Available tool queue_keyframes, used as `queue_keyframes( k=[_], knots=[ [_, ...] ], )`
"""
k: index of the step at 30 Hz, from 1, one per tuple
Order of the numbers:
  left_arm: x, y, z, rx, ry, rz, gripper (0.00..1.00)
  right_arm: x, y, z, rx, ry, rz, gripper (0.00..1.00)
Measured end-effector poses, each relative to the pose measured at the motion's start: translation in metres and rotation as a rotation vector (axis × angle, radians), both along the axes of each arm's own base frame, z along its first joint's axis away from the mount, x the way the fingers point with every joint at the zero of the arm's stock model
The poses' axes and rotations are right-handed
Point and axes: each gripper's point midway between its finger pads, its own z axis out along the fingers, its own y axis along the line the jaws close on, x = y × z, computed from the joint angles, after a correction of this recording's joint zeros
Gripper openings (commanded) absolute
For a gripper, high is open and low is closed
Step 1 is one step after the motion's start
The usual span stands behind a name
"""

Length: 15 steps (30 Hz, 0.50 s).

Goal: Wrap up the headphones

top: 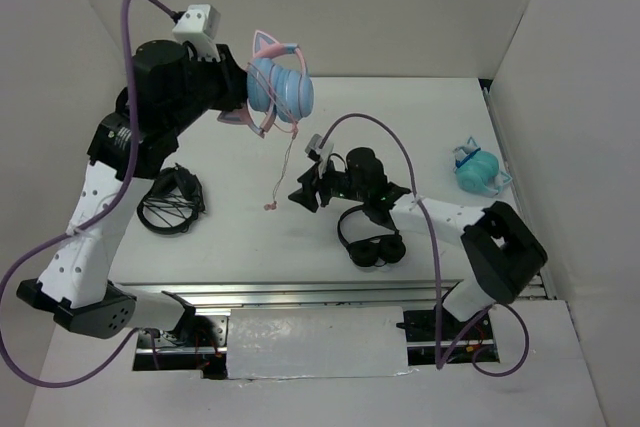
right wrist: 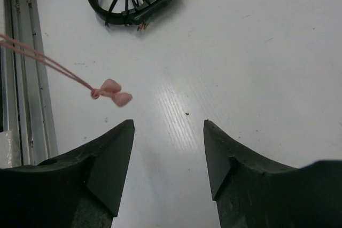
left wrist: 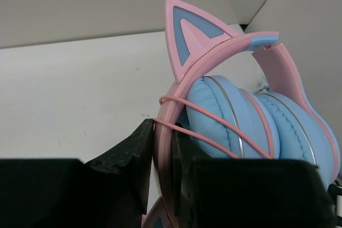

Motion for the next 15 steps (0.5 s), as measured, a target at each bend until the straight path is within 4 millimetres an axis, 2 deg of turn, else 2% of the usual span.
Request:
queue_keyframes(
  k=[2, 3, 6, 8, 10, 12, 13, 15],
  knots=[
    [-0.008, 0.000, 0.017, -0.017, -0.032, -0.016, 0.00, 0.004, 0.009, -0.012, 0.016, 0.012, 0.022, 0.65],
    [-0.011, 0.001, 0.025, -0.025, -0.049, -0.020, 0.00, 0.005, 0.012, -0.016, 0.025, 0.024, 0.030, 0.76],
    [-0.017, 0.004, 0.040, -0.038, -0.081, -0.022, 0.00, 0.001, 0.017, -0.021, 0.074, 0.043, 0.060, 0.78],
    [-0.019, 0.005, 0.042, -0.037, -0.083, -0.021, 0.00, -0.005, 0.015, -0.022, 0.101, 0.050, 0.068, 0.79],
    [-0.019, 0.006, 0.039, -0.024, -0.076, -0.021, 0.00, -0.010, 0.011, -0.023, 0.119, 0.055, 0.068, 0.90],
    [-0.019, 0.007, 0.035, -0.009, -0.063, -0.022, 0.00, -0.014, 0.005, -0.021, 0.135, 0.049, 0.064, 0.93],
    [-0.019, 0.006, 0.033, -0.005, -0.057, -0.023, 0.00, -0.016, 0.002, -0.019, 0.141, 0.046, 0.061, 1.00],
    [-0.018, 0.006, 0.030, -0.001, -0.050, -0.023, 0.00, -0.018, -0.001, -0.012, 0.153, 0.035, 0.059, 1.00]
  ],
)
